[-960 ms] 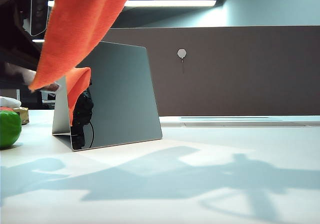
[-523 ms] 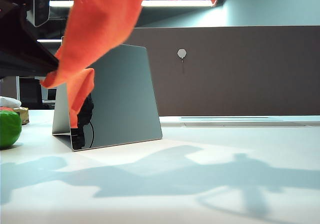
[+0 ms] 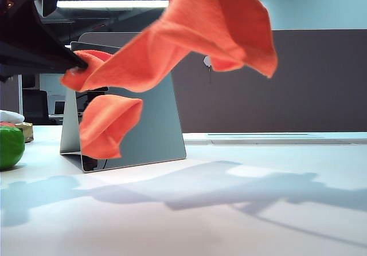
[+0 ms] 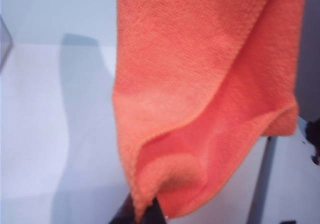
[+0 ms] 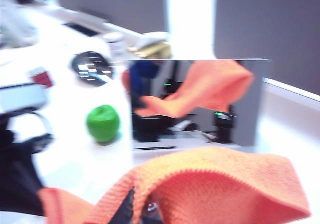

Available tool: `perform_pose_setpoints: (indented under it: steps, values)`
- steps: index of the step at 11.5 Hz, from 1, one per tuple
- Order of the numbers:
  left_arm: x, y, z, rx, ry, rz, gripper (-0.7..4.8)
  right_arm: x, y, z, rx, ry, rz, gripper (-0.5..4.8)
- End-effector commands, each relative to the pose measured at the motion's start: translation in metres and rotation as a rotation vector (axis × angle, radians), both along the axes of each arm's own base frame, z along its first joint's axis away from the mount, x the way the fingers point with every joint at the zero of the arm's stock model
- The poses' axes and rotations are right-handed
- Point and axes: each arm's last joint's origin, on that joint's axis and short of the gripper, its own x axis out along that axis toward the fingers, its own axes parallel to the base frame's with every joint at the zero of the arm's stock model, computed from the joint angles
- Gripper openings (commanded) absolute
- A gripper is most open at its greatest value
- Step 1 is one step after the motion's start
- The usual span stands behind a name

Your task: Pick up the cloth from the table and use it to cover the mirror.

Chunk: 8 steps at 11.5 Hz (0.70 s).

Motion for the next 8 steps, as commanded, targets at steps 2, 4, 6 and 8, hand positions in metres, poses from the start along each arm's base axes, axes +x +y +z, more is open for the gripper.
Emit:
perform_pose_setpoints:
  steps: [2,4,6,8]
  values:
    - [0.0,0.001,0.026,0.014,-0.122,0.074,-0.06,0.003,-0.004,0.003,-0.012,-0.037,-0.196,-0.01]
    - [-0.001,0.002,0.037,0.02,-0.168,0.1,-0.06,0.004,-0.005,0.003,-0.015,-0.039,-0.227,-0.01]
    - [-0.013,0.008,0.063,0.062,-0.304,0.234,-0.06,0.004,-0.006,0.003,-0.018,-0.042,-0.248,-0.01]
    - [-0.029,0.013,0.079,0.08,-0.414,0.341,-0.06,0.004,-0.006,0.004,-0.017,-0.045,-0.265,-0.01]
